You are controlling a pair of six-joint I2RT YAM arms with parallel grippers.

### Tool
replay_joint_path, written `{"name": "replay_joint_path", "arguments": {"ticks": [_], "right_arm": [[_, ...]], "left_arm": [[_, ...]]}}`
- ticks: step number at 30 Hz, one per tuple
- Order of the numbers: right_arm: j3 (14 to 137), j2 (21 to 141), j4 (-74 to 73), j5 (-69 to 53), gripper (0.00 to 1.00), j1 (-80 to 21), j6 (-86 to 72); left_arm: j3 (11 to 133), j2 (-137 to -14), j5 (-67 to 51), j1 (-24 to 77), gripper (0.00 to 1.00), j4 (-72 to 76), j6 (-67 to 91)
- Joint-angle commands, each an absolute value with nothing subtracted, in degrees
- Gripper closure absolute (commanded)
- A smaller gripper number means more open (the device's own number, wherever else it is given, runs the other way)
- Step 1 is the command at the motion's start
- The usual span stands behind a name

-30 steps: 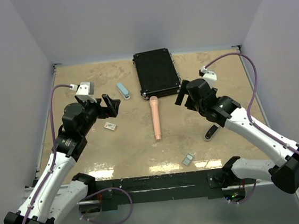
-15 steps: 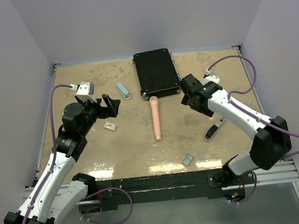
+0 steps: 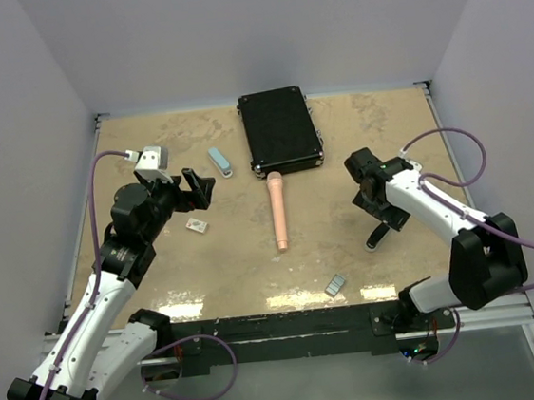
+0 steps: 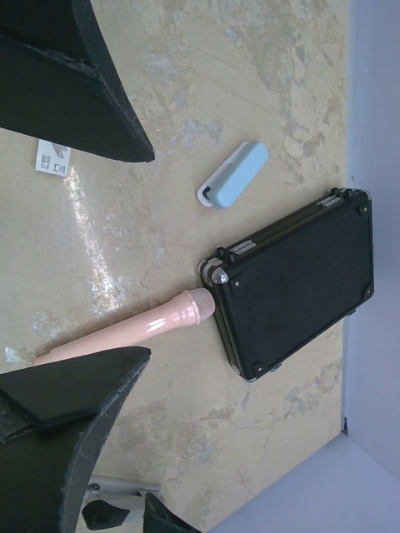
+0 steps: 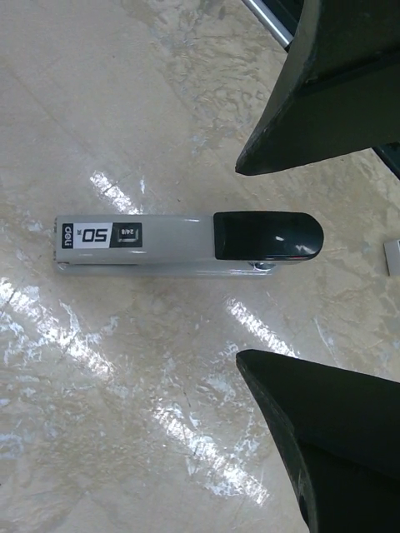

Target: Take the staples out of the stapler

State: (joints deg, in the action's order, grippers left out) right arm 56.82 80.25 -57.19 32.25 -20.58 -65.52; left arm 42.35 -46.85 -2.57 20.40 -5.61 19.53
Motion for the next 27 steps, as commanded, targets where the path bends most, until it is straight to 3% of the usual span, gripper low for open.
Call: {"name": "replay_joint_path", "arguments": {"ticks": [1,9,12,16,21,27], "right_arm": [[55.38,78.40,-58.10,33.67,0.11,-19.51,-69.17],[50.89,78.40,-53.88,30.06,0.17,-18.98,-69.52],[47.91,78.66,-49.93,26.73,0.24,-18.98,-68.47],[45.97,79.36,-47.55,25.84,0.41,-18.90,-68.29],[45.97,78.66,-45.79,26.98,0.52,-18.98,-66.28],[43.25,73.49,-36.31,21.63,0.73,-19.16,-56.35]], "left_arm": [[43.94,-46.32,-3.16,20.65,0.04,-4.22,20.30],[43.86,-46.84,-3.78,20.65,0.04,-4.04,20.39],[43.86,-46.50,-3.69,20.65,0.05,-4.13,20.39],[43.59,-46.05,-3.60,20.65,0.05,-3.87,20.39],[43.68,-46.14,-3.69,20.66,0.04,-3.95,20.48],[43.68,-46.23,-4.48,20.65,0.05,-3.78,20.39]]}}
